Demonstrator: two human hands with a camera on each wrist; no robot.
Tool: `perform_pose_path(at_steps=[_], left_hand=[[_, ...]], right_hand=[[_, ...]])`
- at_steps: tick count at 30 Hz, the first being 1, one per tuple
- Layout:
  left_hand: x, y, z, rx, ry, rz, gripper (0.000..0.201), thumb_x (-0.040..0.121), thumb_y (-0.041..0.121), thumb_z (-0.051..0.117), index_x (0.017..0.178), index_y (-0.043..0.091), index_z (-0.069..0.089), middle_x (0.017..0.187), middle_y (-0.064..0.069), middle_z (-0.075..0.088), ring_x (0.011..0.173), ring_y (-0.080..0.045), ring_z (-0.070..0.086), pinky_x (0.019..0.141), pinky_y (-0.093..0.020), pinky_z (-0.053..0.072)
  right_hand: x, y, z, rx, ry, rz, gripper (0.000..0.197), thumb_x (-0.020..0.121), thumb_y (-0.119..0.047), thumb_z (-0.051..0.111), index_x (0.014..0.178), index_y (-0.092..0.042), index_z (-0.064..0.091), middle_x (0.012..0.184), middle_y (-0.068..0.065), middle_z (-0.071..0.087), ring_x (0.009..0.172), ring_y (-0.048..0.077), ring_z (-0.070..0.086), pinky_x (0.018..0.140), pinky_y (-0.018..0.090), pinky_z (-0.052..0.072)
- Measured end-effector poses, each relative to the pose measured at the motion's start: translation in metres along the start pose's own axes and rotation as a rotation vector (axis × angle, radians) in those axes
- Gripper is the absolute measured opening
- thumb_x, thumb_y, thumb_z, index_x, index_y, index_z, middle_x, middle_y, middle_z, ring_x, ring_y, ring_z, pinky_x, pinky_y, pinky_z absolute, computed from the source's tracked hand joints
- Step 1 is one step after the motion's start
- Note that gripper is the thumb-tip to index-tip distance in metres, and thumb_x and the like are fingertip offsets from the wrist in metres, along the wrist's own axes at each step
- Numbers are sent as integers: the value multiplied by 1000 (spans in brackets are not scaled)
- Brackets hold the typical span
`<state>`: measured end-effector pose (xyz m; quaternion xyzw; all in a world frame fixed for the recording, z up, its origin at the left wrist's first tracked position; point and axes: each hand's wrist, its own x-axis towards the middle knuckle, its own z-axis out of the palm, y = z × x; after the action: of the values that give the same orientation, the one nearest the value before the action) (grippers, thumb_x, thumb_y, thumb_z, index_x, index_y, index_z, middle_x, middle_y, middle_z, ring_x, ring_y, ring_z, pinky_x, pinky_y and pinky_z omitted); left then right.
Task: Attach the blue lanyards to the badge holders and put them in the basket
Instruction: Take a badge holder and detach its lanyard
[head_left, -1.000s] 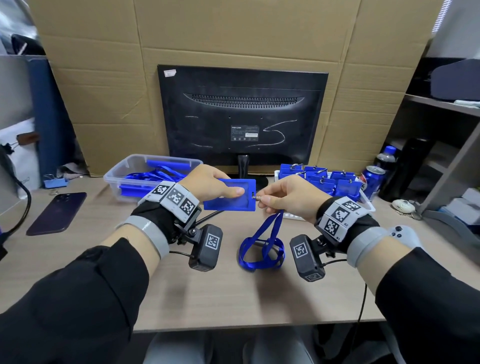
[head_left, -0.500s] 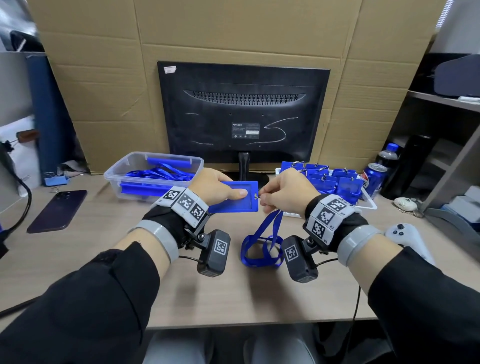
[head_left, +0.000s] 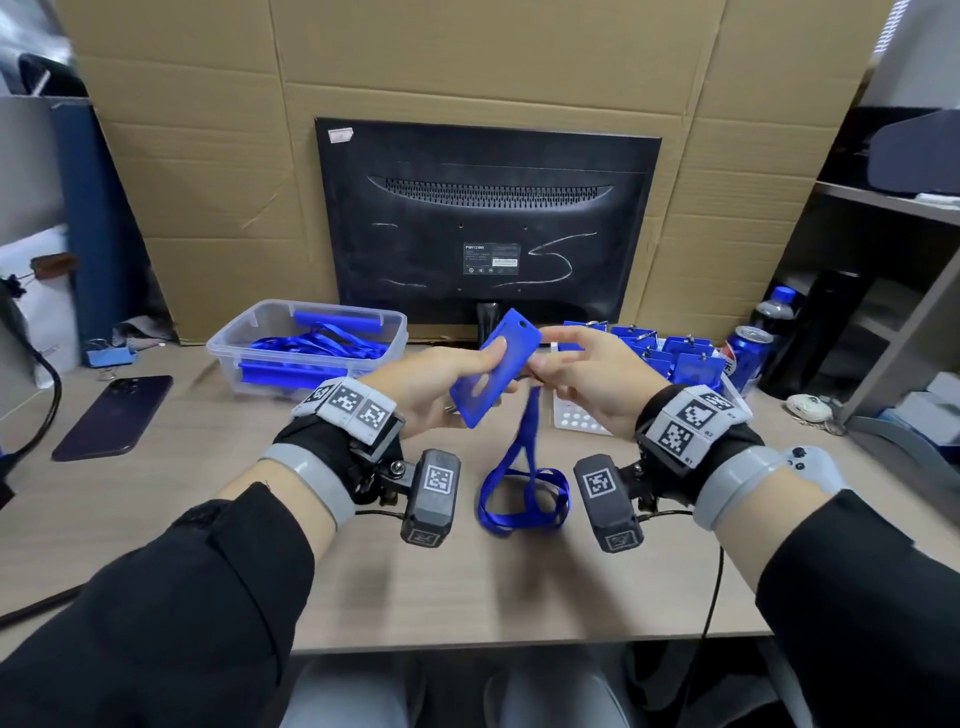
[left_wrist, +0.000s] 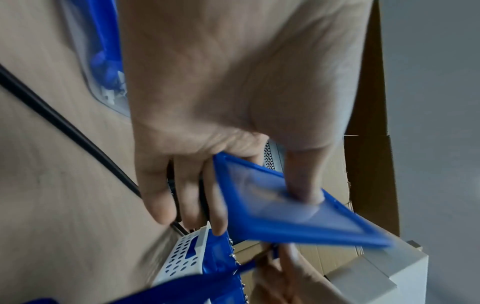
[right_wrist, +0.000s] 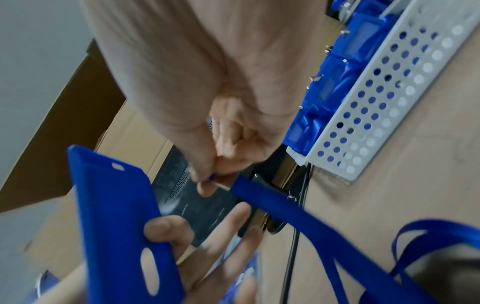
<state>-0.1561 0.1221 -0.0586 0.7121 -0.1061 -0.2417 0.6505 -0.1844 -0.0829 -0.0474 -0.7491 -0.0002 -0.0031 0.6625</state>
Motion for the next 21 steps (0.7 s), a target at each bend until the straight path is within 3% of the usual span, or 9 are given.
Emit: perform_pose_path(at_steps=[3,5,8,11,13,15,17,19,21], left_hand=[[0,0,3,-82,-114,18,52,103,54,51,139,18,64,130,-14,73,131,-26,64,121,-44,37],[-3,0,5,-113,-142,31,52,104,52,49,141,17,62,122,-11,75,126,-29,67,121,-47,35],[-10,3,0,-88,-49,43,41,104,45,56,116,9,70,91,-7,68,93,-32,73,105,-46,47],[-21,5,-19,11,60,6,28,103,42,61,90,18,66,71,3,60,68,-18,61,83,-34,52],[-35,8,-44,64,127,3,27,104,40,60,85,21,65,70,6,62,63,-11,59,69,-25,51],[-47,11,-75,82,196,29,28,103,37,62,92,12,69,83,-7,69,74,-19,66,71,-30,57],[-58,14,-108,152,380,79,41,94,41,73,99,1,73,91,-17,70,87,-28,66,81,-38,56],[-69,16,-135,353,664,153,44,83,50,77,81,6,71,78,-9,64,79,-23,56,72,-33,42],[-78,15,-153,523,876,141,48,79,60,73,72,13,68,74,-1,63,88,-24,51,76,-35,33]], right_hand=[[1,-2,1,203,-55,10,34,102,1,62,136,5,59,117,27,74,86,22,76,80,24,62],[-1,-5,3,207,-66,-35,26,104,1,58,129,9,63,111,24,74,82,18,75,77,20,60],[-2,-11,6,225,75,-140,20,104,2,58,121,10,64,91,14,71,72,13,74,71,18,60],[2,-14,9,267,212,-208,14,102,2,62,114,8,63,93,17,71,88,22,80,83,27,64],[8,-14,17,257,239,-208,13,101,1,64,112,9,65,92,18,73,91,27,80,85,29,64],[16,-13,32,242,238,-195,10,101,-1,65,106,6,68,89,17,72,85,26,79,82,28,64],[24,-11,53,207,222,-181,5,99,-3,68,97,1,70,87,17,72,77,23,77,77,27,64],[31,-9,74,158,191,-149,5,96,-2,71,92,-1,70,84,16,72,72,22,76,74,26,64],[37,-3,93,113,155,-104,6,92,1,74,89,-1,70,82,15,72,70,23,75,76,31,65]])
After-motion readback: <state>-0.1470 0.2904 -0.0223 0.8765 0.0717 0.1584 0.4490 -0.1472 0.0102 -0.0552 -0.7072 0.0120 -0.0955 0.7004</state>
